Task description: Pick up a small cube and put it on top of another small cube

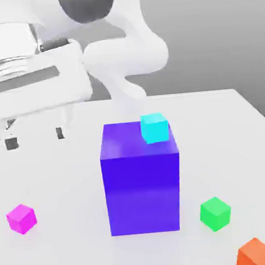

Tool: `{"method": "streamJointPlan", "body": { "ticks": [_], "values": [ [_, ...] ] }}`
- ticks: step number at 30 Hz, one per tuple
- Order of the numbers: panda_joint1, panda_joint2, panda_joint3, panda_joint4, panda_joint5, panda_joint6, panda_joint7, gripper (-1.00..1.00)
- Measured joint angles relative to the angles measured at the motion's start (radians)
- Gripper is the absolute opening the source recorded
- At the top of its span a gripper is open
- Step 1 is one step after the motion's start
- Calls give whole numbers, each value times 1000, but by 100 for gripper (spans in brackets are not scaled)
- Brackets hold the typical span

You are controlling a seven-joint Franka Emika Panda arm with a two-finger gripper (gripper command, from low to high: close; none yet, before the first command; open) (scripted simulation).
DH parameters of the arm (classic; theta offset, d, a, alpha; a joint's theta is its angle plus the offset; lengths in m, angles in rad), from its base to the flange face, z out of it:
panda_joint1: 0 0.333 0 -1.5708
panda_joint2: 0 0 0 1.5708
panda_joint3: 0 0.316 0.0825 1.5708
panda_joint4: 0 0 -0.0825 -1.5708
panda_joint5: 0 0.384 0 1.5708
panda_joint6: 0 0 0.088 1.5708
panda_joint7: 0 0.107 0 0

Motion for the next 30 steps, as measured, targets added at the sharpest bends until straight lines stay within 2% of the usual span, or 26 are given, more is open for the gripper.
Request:
{"method": "streamJointPlan", "body": {
  "ticks": [6,12,15,19,20,26,30],
  "values": [
    [-94,205,-60,-59,65,93,-92,0],
    [-154,368,-130,-120,20,208,-103,0],
    [-207,442,-75,-107,92,259,-162,0],
    [-310,543,51,-77,213,327,-255,0],
    [-336,566,82,-70,239,343,-276,-100],
    [-348,577,98,-67,251,349,-285,-100],
    [-282,508,13,-88,164,305,-218,-100]
  ]
}}
